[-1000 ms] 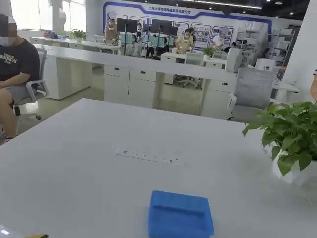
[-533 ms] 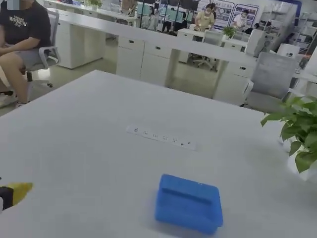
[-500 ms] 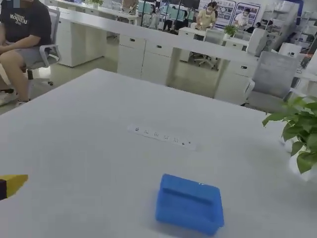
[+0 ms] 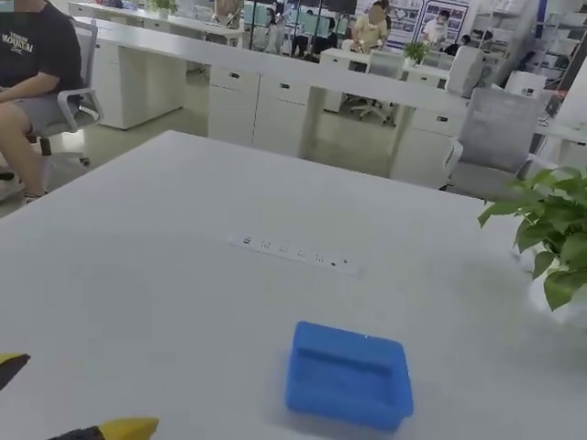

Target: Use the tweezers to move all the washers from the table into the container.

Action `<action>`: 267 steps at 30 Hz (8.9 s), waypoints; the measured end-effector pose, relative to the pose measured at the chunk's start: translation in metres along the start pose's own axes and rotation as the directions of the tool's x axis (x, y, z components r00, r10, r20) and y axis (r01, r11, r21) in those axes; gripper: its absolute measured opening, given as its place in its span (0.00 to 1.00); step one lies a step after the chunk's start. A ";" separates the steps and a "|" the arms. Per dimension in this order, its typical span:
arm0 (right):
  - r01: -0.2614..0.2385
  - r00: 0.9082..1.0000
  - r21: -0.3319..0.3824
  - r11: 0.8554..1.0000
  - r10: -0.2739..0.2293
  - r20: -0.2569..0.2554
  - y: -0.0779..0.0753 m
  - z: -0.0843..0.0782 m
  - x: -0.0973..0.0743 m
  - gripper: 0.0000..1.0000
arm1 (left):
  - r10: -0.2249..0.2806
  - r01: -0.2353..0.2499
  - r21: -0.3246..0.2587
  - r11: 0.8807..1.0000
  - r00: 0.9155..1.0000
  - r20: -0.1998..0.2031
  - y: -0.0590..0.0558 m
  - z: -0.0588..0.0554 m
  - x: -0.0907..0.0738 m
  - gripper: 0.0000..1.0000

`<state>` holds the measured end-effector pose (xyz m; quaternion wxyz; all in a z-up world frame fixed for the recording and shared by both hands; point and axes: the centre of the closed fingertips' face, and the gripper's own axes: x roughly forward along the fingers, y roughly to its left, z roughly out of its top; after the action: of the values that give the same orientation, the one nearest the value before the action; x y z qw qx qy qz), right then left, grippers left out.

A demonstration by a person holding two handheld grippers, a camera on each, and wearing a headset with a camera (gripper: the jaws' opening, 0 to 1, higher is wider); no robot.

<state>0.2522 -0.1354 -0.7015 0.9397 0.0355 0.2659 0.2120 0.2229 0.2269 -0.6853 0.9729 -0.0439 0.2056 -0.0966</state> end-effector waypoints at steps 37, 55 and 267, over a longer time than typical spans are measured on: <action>-0.012 1.000 -0.020 1.000 0.012 -0.004 -0.003 0.003 0.003 0.83 | -0.104 0.108 0.060 0.992 0.993 -0.059 -0.036 -0.003 0.020 0.82; -0.027 0.996 -0.013 1.000 0.026 -0.085 0.004 -0.013 0.025 0.79 | -0.348 0.408 0.161 0.899 0.886 -0.305 -0.092 -0.051 0.079 0.49; -0.470 0.863 -0.501 0.727 0.257 -0.436 0.103 -0.017 0.271 0.06 | -0.442 0.624 0.558 0.547 0.781 -0.441 -0.149 -0.007 0.227 0.00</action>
<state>0.4131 0.0709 -0.8287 0.7819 -0.2435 0.3300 0.4696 0.3980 0.0345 -0.7623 0.8076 0.2655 0.2518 -0.4624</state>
